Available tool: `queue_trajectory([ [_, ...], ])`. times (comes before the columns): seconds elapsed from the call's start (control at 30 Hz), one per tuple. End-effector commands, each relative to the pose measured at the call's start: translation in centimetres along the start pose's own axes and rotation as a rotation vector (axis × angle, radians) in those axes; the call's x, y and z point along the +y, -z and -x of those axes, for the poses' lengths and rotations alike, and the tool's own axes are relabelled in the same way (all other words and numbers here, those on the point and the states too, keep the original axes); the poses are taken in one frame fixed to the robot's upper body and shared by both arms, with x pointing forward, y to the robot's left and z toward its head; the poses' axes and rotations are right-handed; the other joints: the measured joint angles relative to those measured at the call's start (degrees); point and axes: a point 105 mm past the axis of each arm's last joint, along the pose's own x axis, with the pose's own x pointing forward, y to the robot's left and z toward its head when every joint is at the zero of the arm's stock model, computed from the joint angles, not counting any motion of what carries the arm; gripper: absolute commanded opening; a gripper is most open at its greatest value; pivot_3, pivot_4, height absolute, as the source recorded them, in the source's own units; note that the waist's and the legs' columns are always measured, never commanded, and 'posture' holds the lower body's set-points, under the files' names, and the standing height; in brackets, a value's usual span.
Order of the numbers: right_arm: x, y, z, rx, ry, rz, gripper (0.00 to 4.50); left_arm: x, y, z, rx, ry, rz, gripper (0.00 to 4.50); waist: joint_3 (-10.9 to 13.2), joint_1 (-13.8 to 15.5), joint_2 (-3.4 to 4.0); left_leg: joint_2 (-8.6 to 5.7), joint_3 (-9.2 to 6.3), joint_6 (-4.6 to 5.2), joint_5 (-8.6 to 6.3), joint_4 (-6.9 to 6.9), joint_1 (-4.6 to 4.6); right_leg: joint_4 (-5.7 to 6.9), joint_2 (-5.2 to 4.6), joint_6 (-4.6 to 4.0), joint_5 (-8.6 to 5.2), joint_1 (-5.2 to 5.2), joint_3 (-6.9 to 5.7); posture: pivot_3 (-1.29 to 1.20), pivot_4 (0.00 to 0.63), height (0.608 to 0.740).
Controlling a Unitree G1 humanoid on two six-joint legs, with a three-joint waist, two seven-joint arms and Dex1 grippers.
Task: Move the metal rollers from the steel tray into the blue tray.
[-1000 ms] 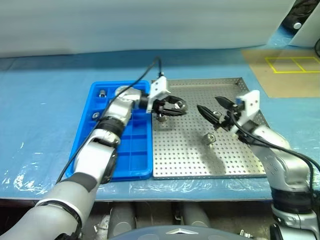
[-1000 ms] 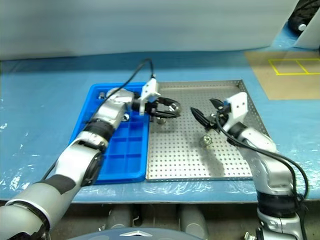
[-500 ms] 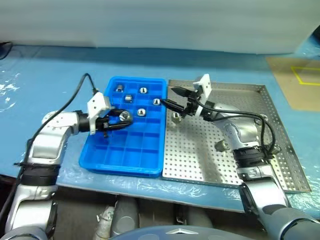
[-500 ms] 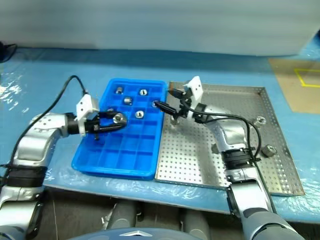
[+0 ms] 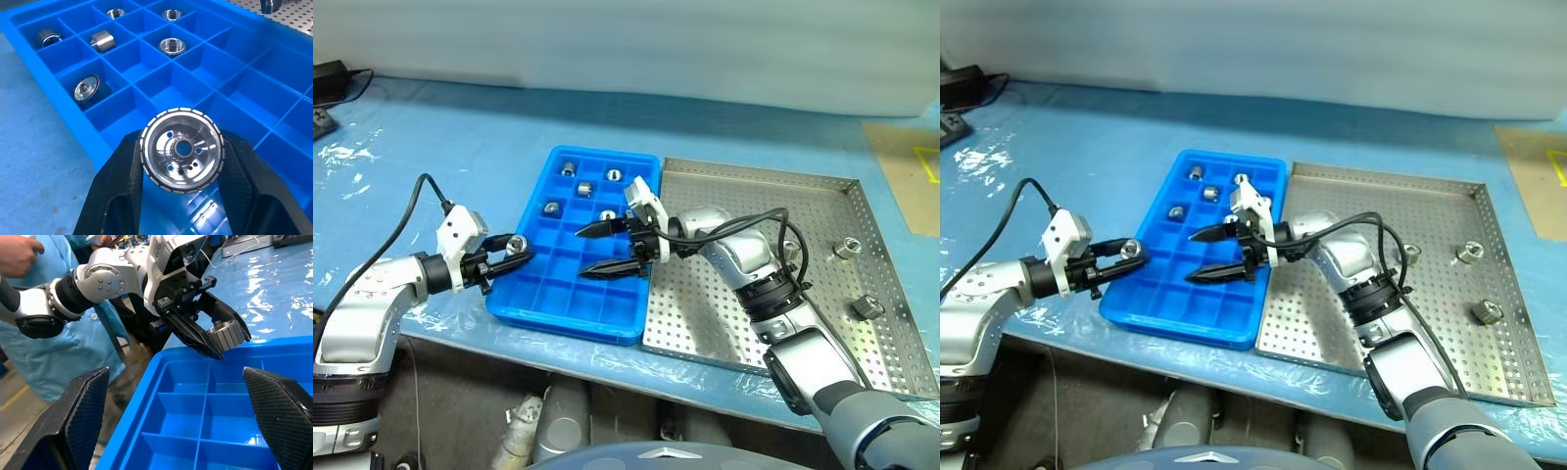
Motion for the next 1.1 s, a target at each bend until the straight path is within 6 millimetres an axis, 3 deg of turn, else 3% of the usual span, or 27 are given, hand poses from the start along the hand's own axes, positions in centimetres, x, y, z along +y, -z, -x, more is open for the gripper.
queue_trajectory([
  [0.03, -0.4, -1.7, 0.2, -0.035, 0.019, 0.066, 4.5, -0.1, -0.3, -0.3, -0.016, -0.011, -0.043, 1.72, 0.0, 0.11, -0.01, -0.01, 0.0, 0.0, 0.0, 0.0, 0.01, 0.01, 0.0, 0.0, 0.0, 0.01, 0.01, 0.36, 0.15, 0.74],
  [0.3, -1.1, -1.0, 1.2, -0.037, 0.112, 0.066, 4.5, -0.4, 2.0, -0.7, 0.06, 0.016, -0.05, 1.72, -0.02, 0.08, -0.03, -0.01, 0.0, -0.03, 0.02, -0.01, -0.01, 0.0, 0.01, 0.01, 0.0, -0.04, 0.02, 0.32, 0.15, 0.74],
  [0.47, -1.1, -0.6, 1.5, -0.035, 0.144, 0.067, 4.5, 0.9, 2.1, -0.4, 0.079, -0.003, -0.066, 3.33, -0.02, -0.29, -0.03, 0.0, 0.01, -0.09, 0.06, -0.02, 0.09, 0.08, 0.01, 0.02, 0.0, 0.0, 0.05, 0.3, 0.15, 0.74],
  [0.53, -1.1, -0.6, 1.5, -0.035, 0.149, 0.069, 4.5, 1.0, 2.0, -0.4, 0.077, 0.004, -0.067, 3.33, -0.02, -0.46, -0.04, -0.02, 0.01, -0.11, 0.07, -0.02, 0.13, 0.12, 0.01, 0.02, 0.0, 0.0, 0.08, 0.29, 0.15, 0.74],
  [0.7, -1.4, -0.9, 2.0, -0.063, 0.192, 0.069, 4.5, 1.0, -1.8, -2.5, -0.051, 0.035, -0.099, 3.33, -0.02, -0.31, -0.03, -0.03, 0.01, -0.12, 0.07, -0.02, 0.1, 0.12, 0.01, 0.02, 0.0, -0.01, 0.07, 0.26, 0.15, 0.74],
  [0.9, -1.9, -2.7, 5.4, -0.115, 0.317, 0.077, 4.5, 0.9, -7.3, -5.9, -0.225, 0.103, -0.113, 3.33, -0.03, -0.49, -0.06, -0.1, 0.03, -0.28, 0.18, 0.1, 0.03, 0.16, -0.07, 0.03, 0.02, 0.02, 0.07, 0.15, 0.15, 0.74],
  [1.1, -1.9, -2.8, 10.2, -0.117, 0.535, 0.092, 4.5, 0.1, -8.8, -10.4, -0.243, 0.262, -0.137, 3.33, -0.04, -2.16, -0.07, -0.12, 0.12, -0.31, 0.21, 0.1, 0.08, 0.14, -0.04, 0.06, 0.03, 0.06, 0.1, -0.06, 0.15, 0.74],
])
